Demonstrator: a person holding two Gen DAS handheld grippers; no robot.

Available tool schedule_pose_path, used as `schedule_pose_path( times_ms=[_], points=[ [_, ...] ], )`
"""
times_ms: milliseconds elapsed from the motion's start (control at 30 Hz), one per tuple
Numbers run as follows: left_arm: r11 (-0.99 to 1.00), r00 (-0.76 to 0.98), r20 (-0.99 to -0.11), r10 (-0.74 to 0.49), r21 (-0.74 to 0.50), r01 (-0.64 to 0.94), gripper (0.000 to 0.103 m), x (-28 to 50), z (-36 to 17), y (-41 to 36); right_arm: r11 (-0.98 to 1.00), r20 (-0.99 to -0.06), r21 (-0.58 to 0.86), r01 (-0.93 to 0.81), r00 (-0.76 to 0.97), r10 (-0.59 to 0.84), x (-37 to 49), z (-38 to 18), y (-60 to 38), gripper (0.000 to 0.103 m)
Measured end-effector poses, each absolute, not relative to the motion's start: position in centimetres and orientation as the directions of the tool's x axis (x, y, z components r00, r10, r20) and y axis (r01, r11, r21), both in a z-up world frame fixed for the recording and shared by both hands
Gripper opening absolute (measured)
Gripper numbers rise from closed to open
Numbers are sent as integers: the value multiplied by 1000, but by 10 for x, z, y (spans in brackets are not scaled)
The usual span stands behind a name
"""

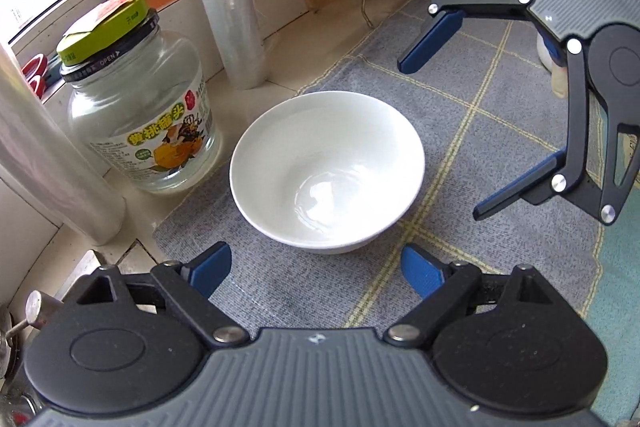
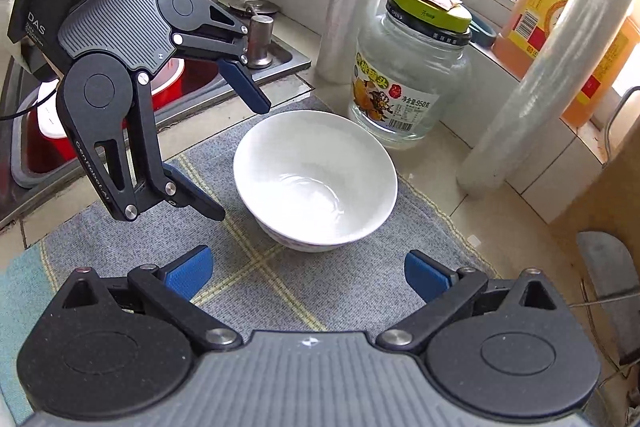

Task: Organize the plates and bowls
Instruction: 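Grip the rim of the white bowl beside the glass jar with both tools, then lift the white bowl with both tools and carry it toward the bowl stack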

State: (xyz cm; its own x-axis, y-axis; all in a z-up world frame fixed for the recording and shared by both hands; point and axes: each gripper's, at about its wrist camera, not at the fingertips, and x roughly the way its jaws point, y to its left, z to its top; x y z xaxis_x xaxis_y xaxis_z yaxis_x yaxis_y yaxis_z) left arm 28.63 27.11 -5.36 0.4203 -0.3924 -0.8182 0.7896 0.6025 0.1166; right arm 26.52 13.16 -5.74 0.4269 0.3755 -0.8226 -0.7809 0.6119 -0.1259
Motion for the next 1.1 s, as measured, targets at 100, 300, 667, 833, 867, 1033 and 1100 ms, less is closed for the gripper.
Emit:
schedule_pose_path(
  times_ms=[100, 300, 667, 833, 867, 1033, 1100],
  points=[
    [593, 419, -818, -394, 122, 796, 91, 291, -56, 270, 585, -833, -122, -801, 403, 378, 276, -64, 136, 103],
    [554, 405, -822, -401, 134, 822, 91, 297, -59, 266, 540, -843, -135, -830, 383, 377, 290, -75, 143, 103],
    [490, 406, -819, -405, 181, 853, 84, 296, -62, 259, 481, -843, -153, -863, 368, 393, 292, -77, 146, 91],
    [479, 410, -814, -412, 190, 857, 83, 295, -62, 259, 477, -841, -151, -866, 365, 398, 292, -75, 145, 89],
    [477, 408, -814, -414, 189, 859, 83, 296, -62, 258, 478, -841, -149, -866, 365, 398, 292, -75, 145, 89],
    [467, 408, -812, -418, 193, 863, 83, 292, -61, 260, 482, -841, -148, -864, 366, 398, 293, -76, 146, 89],
    [465, 408, -811, -419, 194, 864, 83, 293, -61, 259, 483, -841, -147, -863, 366, 399, 293, -76, 146, 89]
  ],
)
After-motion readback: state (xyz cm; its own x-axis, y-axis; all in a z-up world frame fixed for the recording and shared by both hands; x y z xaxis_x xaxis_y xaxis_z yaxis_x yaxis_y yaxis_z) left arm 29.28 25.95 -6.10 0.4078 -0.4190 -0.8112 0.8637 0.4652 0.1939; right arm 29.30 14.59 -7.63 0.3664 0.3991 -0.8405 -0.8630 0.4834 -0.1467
